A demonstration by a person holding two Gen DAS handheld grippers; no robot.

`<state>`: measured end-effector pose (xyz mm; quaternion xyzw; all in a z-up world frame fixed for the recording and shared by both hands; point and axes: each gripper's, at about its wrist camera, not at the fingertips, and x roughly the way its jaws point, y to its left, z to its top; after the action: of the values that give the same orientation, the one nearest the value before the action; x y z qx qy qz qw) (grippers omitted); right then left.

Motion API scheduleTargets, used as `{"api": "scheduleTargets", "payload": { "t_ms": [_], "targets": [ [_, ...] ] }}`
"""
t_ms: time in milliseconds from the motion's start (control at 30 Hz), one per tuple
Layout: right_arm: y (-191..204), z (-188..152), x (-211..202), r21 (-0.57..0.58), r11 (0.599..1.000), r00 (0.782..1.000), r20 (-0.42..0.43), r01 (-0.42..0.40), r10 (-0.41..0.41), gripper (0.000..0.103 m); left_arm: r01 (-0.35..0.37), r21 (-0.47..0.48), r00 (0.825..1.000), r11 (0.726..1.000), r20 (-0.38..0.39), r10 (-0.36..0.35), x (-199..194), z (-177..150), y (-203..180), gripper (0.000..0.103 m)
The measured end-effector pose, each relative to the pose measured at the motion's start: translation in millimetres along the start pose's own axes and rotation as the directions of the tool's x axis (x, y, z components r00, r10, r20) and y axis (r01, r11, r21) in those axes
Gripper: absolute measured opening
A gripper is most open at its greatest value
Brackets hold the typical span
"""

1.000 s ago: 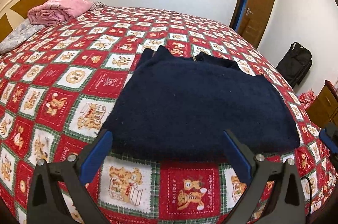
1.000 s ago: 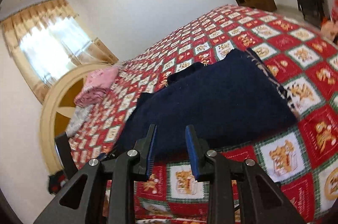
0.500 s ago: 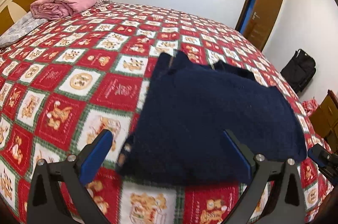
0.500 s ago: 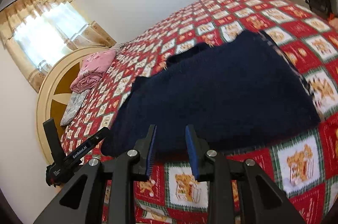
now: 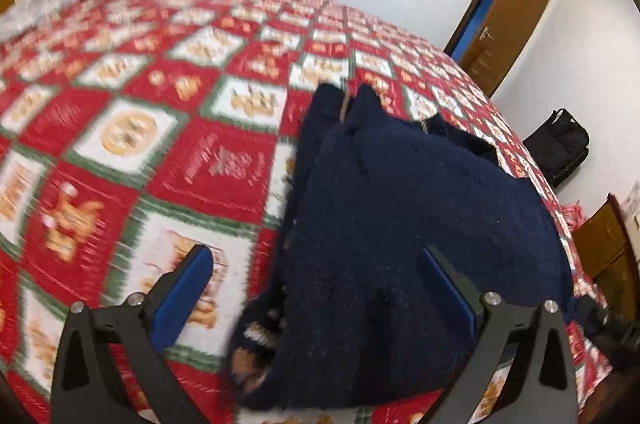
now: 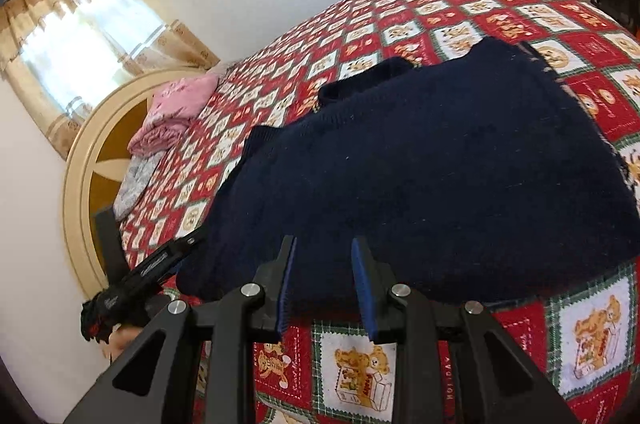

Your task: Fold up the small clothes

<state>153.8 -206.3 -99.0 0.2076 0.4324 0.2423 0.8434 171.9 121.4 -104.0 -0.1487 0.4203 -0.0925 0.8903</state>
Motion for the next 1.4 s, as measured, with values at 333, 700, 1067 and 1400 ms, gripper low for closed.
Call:
{"api": "scheduleTargets", "payload": {
  "t_ms": [333,700,1067,1400],
  "targets": [
    [9.4,4.8,36.2,-0.094,0.994,0.997,-0.045,0.063,-0.068,0.029,-0.024,0.045,0.999,0.999,-0.025,0.025,22.2,-10.0,-13.3,0.103],
    [33.7,27.8,62.7,-0.103,0.995,0.998,-0.064,0.008,-0.015,0.029,0.105,-0.100,0.994,0.989,-0.029,-0.109,17.0,-3.6,8.1,0.049],
    [79.9,65.4,103.2,-0.116,0.980,0.980,-0.141,-0.160,0.143,0.064,0.025,-0.112,0.999,0.993,-0.022,-0.028,-2.6,-28.4,2.7,0.088],
    [129.8,81.8,183.2,-0.246,0.958,0.925,-0.378,-0.143,0.041,0.064,0.163,-0.194,0.986,0.967,0.056,-0.155,0.0,-28.8,12.2,0.030]
  ]
}}
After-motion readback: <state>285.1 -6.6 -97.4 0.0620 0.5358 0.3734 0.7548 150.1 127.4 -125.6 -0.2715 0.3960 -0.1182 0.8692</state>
